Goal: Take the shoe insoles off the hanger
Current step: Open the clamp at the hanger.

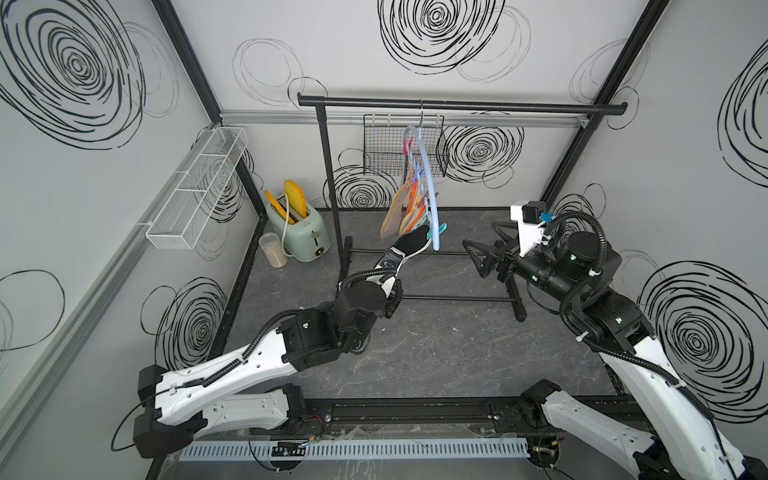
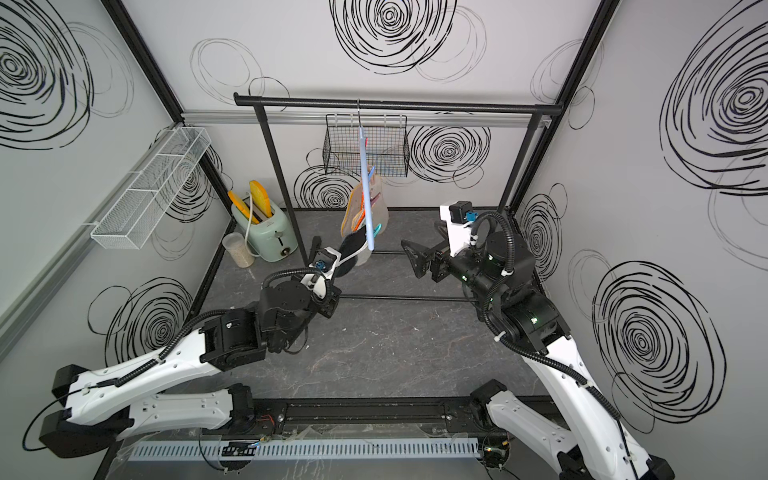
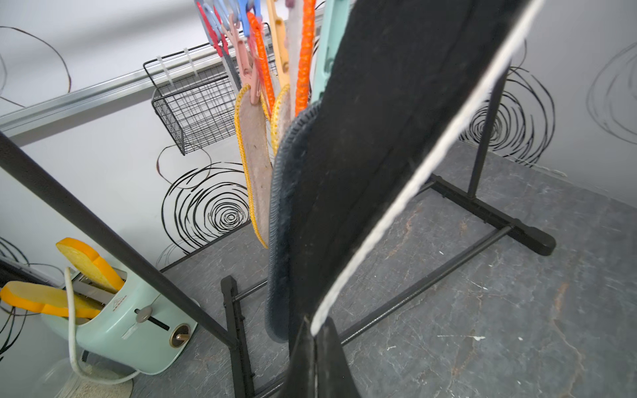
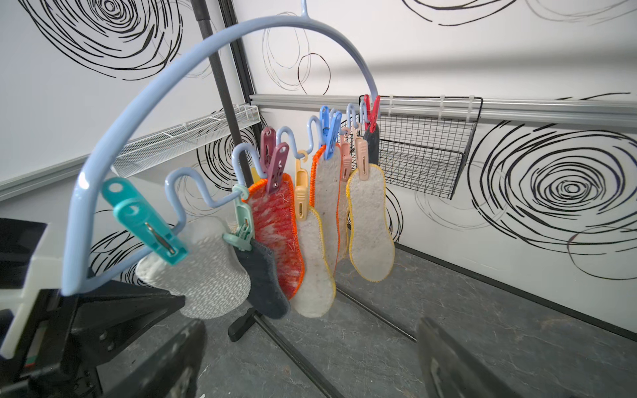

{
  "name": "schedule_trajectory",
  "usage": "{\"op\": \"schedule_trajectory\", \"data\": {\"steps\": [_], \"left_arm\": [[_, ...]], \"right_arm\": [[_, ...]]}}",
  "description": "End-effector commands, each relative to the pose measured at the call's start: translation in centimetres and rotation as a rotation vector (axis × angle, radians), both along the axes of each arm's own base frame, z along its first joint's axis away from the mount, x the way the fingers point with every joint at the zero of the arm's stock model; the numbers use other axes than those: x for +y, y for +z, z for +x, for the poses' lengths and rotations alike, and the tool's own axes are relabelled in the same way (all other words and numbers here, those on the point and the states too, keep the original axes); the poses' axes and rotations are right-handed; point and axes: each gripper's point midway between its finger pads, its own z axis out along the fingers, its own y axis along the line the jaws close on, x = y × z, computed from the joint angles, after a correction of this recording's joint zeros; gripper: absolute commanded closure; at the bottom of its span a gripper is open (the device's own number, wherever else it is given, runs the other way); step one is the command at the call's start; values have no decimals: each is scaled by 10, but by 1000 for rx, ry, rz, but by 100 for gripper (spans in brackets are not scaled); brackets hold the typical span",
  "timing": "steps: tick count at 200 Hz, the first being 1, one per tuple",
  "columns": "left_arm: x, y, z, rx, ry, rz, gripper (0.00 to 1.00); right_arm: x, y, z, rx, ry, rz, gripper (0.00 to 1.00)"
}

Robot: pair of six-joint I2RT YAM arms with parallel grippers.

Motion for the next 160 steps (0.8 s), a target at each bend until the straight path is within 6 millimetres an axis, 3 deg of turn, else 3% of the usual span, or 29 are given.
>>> {"op": "schedule_trajectory", "data": {"steps": [1,40,80,100,109,153,160], "left_arm": [[2,-5,-7,55,-44,28,95],[14,-6,-9,71,-33,113,100],[-1,1,-37,173,-240,82,100],[11,5,-27,122,-164,92,100],[16,7,-22,90,-126,109,92],[46,21,9,-113,84,336,95],[50,25,12,-157,116,366,90]], "right_arm": [[2,5,2,-13,14,25,4],[0,2,6,9,-2,26,5],[3,-1,7,19,12,34,5],[4,-2,8,21,17,36,5],[5,-1,8,20,20,37,5],[6,14,1,22,47,83,6],[8,14,-1,28,64,95,7]]}}
